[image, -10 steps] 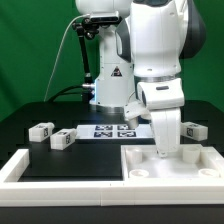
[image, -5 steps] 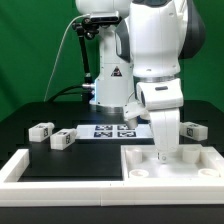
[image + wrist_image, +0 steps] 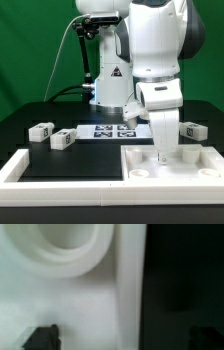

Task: Assemble one leg

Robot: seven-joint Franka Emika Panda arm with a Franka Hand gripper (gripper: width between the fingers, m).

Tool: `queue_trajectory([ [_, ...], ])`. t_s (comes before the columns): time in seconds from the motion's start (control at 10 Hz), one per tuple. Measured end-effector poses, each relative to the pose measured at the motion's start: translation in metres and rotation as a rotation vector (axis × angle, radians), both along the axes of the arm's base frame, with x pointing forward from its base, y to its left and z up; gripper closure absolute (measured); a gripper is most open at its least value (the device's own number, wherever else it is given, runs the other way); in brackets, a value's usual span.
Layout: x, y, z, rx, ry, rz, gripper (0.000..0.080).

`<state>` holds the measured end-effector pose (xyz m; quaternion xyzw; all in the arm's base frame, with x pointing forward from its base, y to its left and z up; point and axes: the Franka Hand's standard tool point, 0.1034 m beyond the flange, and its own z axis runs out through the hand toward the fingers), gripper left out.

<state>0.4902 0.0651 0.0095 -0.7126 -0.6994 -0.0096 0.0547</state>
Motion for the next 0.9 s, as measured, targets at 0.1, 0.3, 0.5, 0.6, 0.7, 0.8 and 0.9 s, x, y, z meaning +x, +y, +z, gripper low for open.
queue_trajectory([
  [0.1, 0.000, 0.000, 0.001, -0.001, -0.002, -0.009, 0.0150],
  [0.3, -0.015, 0.006, 0.025, -0.023, -0.015, -0.067, 0.0150],
  [0.5, -0.024, 0.013, 0.049, -0.043, -0.034, -0.122, 0.0150],
  [0.6, -0.031, 0.016, 0.057, -0.048, -0.042, -0.148, 0.0150],
  [0.7, -0.035, 0.020, 0.062, -0.050, -0.043, -0.161, 0.0150],
  [0.8, -0.035, 0.020, 0.061, -0.050, -0.042, -0.169, 0.0150],
  [0.9, -0.035, 0.020, 0.061, -0.050, -0.040, -0.177, 0.0150],
])
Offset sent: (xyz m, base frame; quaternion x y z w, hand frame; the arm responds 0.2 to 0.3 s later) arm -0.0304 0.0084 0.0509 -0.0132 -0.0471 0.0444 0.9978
